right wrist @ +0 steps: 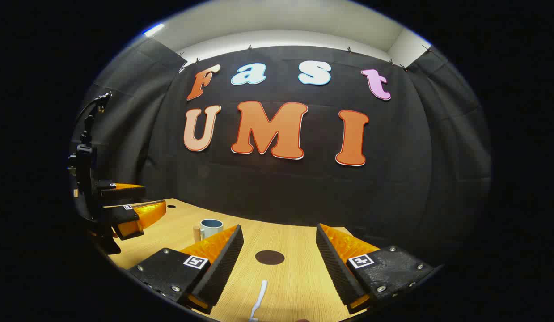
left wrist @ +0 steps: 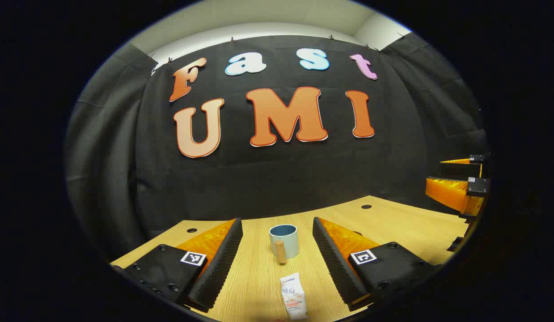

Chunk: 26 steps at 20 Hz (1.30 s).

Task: Put the toothbrush and toothpaste on the desktop into the cup, then pick up the cup and place it on the coaster on the desktop.

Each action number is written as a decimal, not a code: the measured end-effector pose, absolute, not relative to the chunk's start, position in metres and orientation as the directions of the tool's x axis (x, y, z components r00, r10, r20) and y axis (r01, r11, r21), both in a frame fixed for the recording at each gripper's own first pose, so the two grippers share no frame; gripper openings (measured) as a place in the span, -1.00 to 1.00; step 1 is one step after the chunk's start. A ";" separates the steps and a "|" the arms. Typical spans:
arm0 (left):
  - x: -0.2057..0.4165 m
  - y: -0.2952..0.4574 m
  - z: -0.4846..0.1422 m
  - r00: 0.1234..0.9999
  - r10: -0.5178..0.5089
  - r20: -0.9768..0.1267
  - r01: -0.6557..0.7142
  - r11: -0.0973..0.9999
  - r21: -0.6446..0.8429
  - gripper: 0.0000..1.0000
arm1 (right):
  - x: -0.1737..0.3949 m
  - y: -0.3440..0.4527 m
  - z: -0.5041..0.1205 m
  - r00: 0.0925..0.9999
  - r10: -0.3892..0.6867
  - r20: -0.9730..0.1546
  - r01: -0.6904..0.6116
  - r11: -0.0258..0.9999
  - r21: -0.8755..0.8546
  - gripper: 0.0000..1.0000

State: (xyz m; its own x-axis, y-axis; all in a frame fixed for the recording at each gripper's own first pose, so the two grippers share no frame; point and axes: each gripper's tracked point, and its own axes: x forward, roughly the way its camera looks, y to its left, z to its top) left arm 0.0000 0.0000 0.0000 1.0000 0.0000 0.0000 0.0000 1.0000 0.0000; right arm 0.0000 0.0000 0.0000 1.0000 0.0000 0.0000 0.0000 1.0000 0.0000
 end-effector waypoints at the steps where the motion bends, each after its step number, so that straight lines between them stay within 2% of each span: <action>1: 0.002 -0.001 -0.002 1.000 0.000 -0.001 0.000 1.000 -0.001 1.00 | 0.000 0.000 0.001 1.000 0.000 0.000 0.000 1.000 0.001 0.96; 10: 0.001 -0.002 -0.001 1.000 0.002 -0.001 -0.002 1.000 0.000 1.00 | 0.001 0.004 -0.010 1.000 0.007 -0.028 -0.006 1.000 0.016 0.96; 17: 0.007 -0.002 -0.003 1.000 -0.007 -0.014 0.007 1.000 -0.002 1.00 | 0.004 0.006 -0.027 0.995 0.019 -0.097 -0.014 0.999 0.049 0.96; 22: 0.019 -0.004 -0.018 0.996 -0.027 -0.086 0.027 1.000 -0.004 1.00 | 0.008 0.007 -0.059 0.976 0.037 -0.215 -0.016 0.995 0.100 0.96; 26: 0.020 -0.010 -0.053 0.980 -0.055 -0.192 0.050 0.998 -0.028 1.00 | 0.011 0.007 -0.084 0.952 0.039 -0.305 -0.006 0.994 0.111 0.96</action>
State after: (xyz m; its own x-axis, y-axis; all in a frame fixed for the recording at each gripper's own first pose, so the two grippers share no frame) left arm 0.0203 -0.0104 -0.0527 0.9798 -0.0546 -0.1921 0.0500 0.9983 -0.0284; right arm 0.0105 0.0070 -0.0843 0.9515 0.0395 -0.3050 -0.0057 0.9938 0.1108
